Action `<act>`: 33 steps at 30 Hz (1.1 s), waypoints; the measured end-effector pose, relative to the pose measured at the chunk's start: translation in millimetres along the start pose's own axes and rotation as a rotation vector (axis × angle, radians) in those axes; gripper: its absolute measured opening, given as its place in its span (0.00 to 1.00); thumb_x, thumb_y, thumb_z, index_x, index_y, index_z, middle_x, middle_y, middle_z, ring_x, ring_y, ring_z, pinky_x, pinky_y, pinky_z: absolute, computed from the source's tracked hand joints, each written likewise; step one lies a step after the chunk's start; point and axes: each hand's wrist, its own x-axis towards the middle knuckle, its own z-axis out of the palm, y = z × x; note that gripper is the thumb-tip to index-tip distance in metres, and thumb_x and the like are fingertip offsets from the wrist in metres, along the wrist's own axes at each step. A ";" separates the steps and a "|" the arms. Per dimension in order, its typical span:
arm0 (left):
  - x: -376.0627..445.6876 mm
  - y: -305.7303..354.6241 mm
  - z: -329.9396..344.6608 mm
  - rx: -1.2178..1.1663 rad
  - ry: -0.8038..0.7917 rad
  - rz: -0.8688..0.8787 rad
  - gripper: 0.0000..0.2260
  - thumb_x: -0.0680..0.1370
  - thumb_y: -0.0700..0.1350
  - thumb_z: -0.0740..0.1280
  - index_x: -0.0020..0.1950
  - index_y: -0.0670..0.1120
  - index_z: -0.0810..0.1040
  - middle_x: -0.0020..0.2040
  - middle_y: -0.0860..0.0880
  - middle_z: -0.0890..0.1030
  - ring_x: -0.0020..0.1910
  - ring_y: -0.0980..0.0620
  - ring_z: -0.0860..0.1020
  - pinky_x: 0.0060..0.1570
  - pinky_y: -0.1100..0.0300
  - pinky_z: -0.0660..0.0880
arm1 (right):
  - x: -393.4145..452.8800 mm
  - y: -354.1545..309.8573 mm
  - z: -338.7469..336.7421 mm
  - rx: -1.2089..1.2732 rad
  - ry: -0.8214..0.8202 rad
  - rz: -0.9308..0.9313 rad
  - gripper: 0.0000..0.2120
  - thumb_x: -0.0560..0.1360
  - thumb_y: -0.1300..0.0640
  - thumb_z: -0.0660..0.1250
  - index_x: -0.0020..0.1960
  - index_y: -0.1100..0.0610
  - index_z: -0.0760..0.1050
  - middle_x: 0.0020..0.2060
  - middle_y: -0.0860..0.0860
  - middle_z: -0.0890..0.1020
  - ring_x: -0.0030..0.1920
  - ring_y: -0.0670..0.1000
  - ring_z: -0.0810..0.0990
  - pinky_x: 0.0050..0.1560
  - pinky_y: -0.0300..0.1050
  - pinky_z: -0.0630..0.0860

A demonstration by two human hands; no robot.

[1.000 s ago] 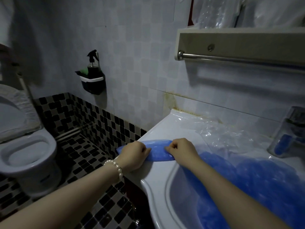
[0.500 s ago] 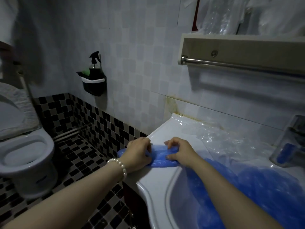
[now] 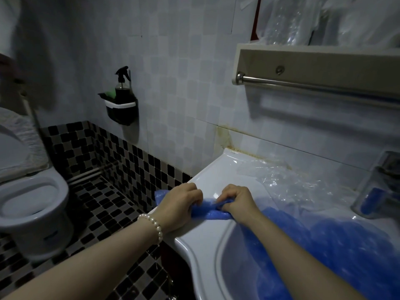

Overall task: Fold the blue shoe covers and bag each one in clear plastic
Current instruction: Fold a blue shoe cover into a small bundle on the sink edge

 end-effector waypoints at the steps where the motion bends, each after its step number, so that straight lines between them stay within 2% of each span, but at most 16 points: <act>1: -0.1 -2.5 1.2 0.005 -0.020 0.002 0.10 0.59 0.34 0.59 0.33 0.46 0.75 0.34 0.49 0.76 0.32 0.48 0.75 0.27 0.59 0.71 | -1.4 -0.4 -0.8 0.010 -0.001 -0.013 0.25 0.65 0.75 0.70 0.24 0.46 0.79 0.32 0.44 0.76 0.38 0.50 0.77 0.44 0.42 0.77; 4: -2.1 -5.8 3.3 0.018 -0.016 -0.023 0.08 0.60 0.35 0.61 0.30 0.47 0.77 0.34 0.50 0.77 0.32 0.48 0.75 0.27 0.60 0.72 | -6.9 -2.0 -4.0 -0.061 -0.037 -0.064 0.15 0.67 0.73 0.71 0.33 0.53 0.83 0.36 0.44 0.74 0.39 0.45 0.74 0.44 0.36 0.74; 7: -4.4 -9.3 3.5 0.024 -0.005 -0.051 0.08 0.61 0.36 0.62 0.30 0.48 0.77 0.33 0.52 0.77 0.32 0.50 0.74 0.27 0.59 0.71 | -14.1 0.3 -11.0 -0.354 -0.052 -0.209 0.07 0.69 0.62 0.73 0.42 0.51 0.85 0.39 0.43 0.73 0.46 0.42 0.69 0.54 0.36 0.65; 10: -7.1 -13.2 -0.1 0.028 0.004 -0.056 0.09 0.63 0.35 0.63 0.31 0.48 0.77 0.33 0.53 0.78 0.33 0.52 0.74 0.30 0.61 0.69 | -23.5 1.3 -21.9 -0.577 -0.061 -0.413 0.07 0.68 0.51 0.69 0.42 0.50 0.85 0.41 0.43 0.75 0.48 0.43 0.69 0.54 0.43 0.60; 13: -13.1 -13.4 -9.1 0.040 -0.023 -0.033 0.08 0.64 0.37 0.63 0.32 0.49 0.78 0.33 0.54 0.78 0.33 0.53 0.75 0.31 0.64 0.69 | -30.1 0.7 -26.4 -0.816 0.012 -0.696 0.07 0.63 0.51 0.69 0.38 0.47 0.84 0.38 0.45 0.76 0.45 0.47 0.70 0.47 0.45 0.63; 16: -16.3 -7.1 -25.1 0.025 -0.167 -0.047 0.08 0.69 0.39 0.64 0.40 0.48 0.82 0.40 0.53 0.80 0.38 0.56 0.76 0.37 0.64 0.72 | -27.3 1.4 -27.3 -0.971 0.014 -0.909 0.02 0.60 0.56 0.73 0.32 0.50 0.82 0.33 0.48 0.72 0.37 0.51 0.69 0.38 0.42 0.63; 18: -16.0 5.6 -40.8 0.011 -0.338 -0.050 0.09 0.72 0.41 0.66 0.47 0.48 0.84 0.47 0.53 0.80 0.43 0.57 0.76 0.45 0.66 0.73 | -16.5 4.9 -31.7 -1.021 0.010 -0.956 0.08 0.56 0.61 0.75 0.28 0.52 0.78 0.30 0.49 0.69 0.32 0.52 0.68 0.33 0.42 0.62; 20: -13.6 21.1 -54.9 -0.045 -0.501 -0.060 0.09 0.74 0.42 0.67 0.51 0.48 0.84 0.48 0.53 0.81 0.43 0.60 0.76 0.46 0.72 0.70 | -1.7 9.0 -37.5 -1.053 -0.003 -0.962 0.10 0.53 0.63 0.77 0.28 0.53 0.78 0.29 0.49 0.70 0.31 0.52 0.69 0.30 0.42 0.63; 22: -9.1 32.1 -66.7 -0.274 -0.614 -0.172 0.08 0.76 0.41 0.67 0.52 0.46 0.83 0.45 0.53 0.82 0.35 0.63 0.77 0.42 0.75 0.71 | 10.5 9.9 -38.1 -1.084 -0.035 -0.963 0.10 0.54 0.62 0.79 0.30 0.53 0.80 0.29 0.49 0.72 0.31 0.51 0.71 0.31 0.41 0.65; 23: -5.4 36.0 -72.9 -0.454 -0.629 -0.243 0.07 0.76 0.38 0.67 0.51 0.44 0.83 0.43 0.51 0.82 0.33 0.63 0.78 0.41 0.72 0.74 | 15.3 9.8 -36.2 -1.096 -0.045 -0.978 0.09 0.55 0.62 0.78 0.30 0.53 0.79 0.29 0.49 0.72 0.31 0.52 0.71 0.31 0.41 0.64; 25: 3.2 35.5 -80.1 -0.646 -0.488 -0.334 0.06 0.77 0.36 0.66 0.49 0.43 0.81 0.44 0.48 0.84 0.35 0.55 0.82 0.41 0.62 0.80 | 22.7 10.6 -30.6 -1.117 -0.044 -1.037 0.09 0.57 0.63 0.76 0.30 0.56 0.77 0.29 0.50 0.72 0.30 0.52 0.70 0.31 0.41 0.63; 26: 7.7 30.2 -79.7 -0.596 -0.372 -0.318 0.06 0.76 0.36 0.67 0.49 0.44 0.81 0.45 0.48 0.84 0.38 0.54 0.83 0.44 0.59 0.80 | 26.3 11.9 -28.6 -1.121 -0.028 -1.087 0.08 0.59 0.64 0.75 0.31 0.56 0.77 0.29 0.51 0.72 0.29 0.52 0.69 0.30 0.42 0.63; 28: 10.8 14.8 -68.8 -0.309 -0.186 -0.162 0.06 0.75 0.40 0.69 0.51 0.47 0.82 0.49 0.51 0.83 0.45 0.57 0.81 0.51 0.58 0.79 | 31.4 14.8 -29.0 -1.116 0.001 -1.207 0.06 0.64 0.65 0.74 0.33 0.58 0.77 0.29 0.51 0.72 0.29 0.51 0.68 0.29 0.43 0.65; 29: 9.6 7.8 -61.1 -0.141 -0.145 -0.061 0.08 0.75 0.42 0.70 0.54 0.47 0.82 0.51 0.52 0.82 0.48 0.58 0.79 0.53 0.58 0.78 | 32.8 16.9 -30.5 -1.110 0.013 -1.277 0.06 0.67 0.66 0.71 0.34 0.58 0.77 0.29 0.52 0.72 0.29 0.52 0.68 0.29 0.44 0.66; 31: 6.0 -2.0 -45.4 0.082 -0.107 0.161 0.11 0.75 0.45 0.69 0.57 0.48 0.81 0.56 0.52 0.81 0.53 0.57 0.79 0.54 0.58 0.78 | 35.1 21.5 -33.4 -1.109 0.043 -1.401 0.06 0.71 0.67 0.68 0.36 0.59 0.77 0.30 0.52 0.73 0.30 0.52 0.68 0.30 0.46 0.67; 33: 1.9 -1.9 -35.0 0.137 -0.119 0.338 0.13 0.77 0.48 0.64 0.59 0.48 0.80 0.59 0.50 0.80 0.57 0.54 0.78 0.56 0.58 0.77 | 36.4 23.3 -35.4 -1.098 0.056 -1.453 0.06 0.72 0.66 0.67 0.38 0.59 0.78 0.31 0.52 0.73 0.30 0.52 0.68 0.30 0.46 0.66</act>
